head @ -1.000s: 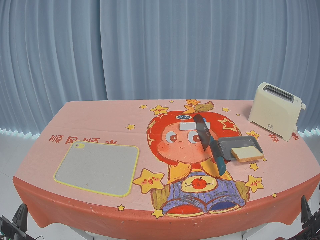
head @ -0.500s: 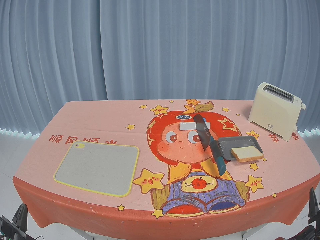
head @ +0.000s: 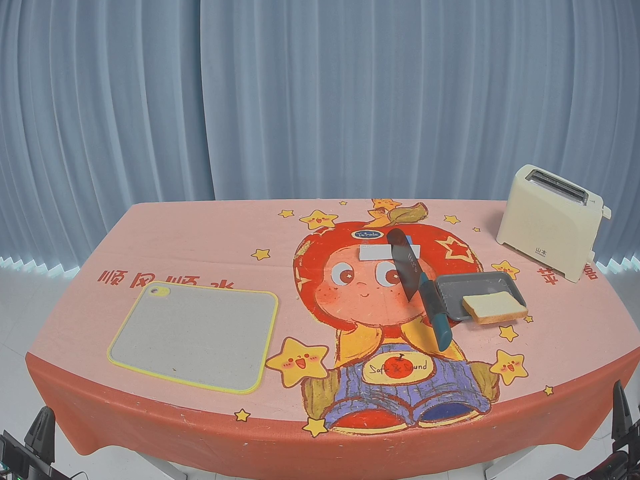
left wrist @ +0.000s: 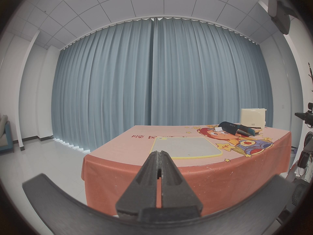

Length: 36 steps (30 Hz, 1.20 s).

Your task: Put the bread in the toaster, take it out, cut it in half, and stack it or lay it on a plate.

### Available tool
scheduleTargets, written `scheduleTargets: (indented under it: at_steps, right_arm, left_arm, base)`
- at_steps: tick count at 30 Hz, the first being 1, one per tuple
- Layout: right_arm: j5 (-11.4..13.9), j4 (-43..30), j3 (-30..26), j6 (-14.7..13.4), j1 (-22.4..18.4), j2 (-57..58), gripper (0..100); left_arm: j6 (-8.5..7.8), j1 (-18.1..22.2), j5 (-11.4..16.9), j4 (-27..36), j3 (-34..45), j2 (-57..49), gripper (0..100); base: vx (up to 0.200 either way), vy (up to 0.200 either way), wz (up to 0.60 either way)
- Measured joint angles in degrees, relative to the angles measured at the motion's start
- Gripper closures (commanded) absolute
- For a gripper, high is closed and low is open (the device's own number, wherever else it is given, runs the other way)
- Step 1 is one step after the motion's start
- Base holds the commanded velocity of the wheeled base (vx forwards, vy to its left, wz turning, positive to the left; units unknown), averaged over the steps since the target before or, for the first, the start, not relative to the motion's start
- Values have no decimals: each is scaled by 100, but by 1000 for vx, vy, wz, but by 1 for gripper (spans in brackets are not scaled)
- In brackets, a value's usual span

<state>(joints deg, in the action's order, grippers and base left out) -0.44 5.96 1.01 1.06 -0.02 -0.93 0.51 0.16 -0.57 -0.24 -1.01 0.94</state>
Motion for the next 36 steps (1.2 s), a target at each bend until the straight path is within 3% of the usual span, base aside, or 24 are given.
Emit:
scheduleTargets:
  at_steps: [3,7,13,20,30,36]
  right_arm:
    - [57,9,0,-5,-2,0,0]
    - [355,-28,0,-33,0,0,0]
    - [396,-162,78,-223,21,0,0]
    - [399,-235,336,-803,96,-20,0]
    - [396,-295,425,-1329,357,-224,0]
    - [400,-299,447,-2109,556,-375,0]
  left_arm:
    - [0,5,-2,0,0,0,100]
    - [0,0,-2,0,0,0,100]
    - [-2,0,-2,0,0,0,100]
    - [-2,0,0,0,0,0,100]
    - [-2,5,-2,0,0,0,100]
    - [0,0,-2,0,0,0,100]
  base:
    - [0,0,0]
    - [0,0,0]
    - [0,0,0]
    - [0,0,0]
    - [0,0,0]
    - [0,0,0]
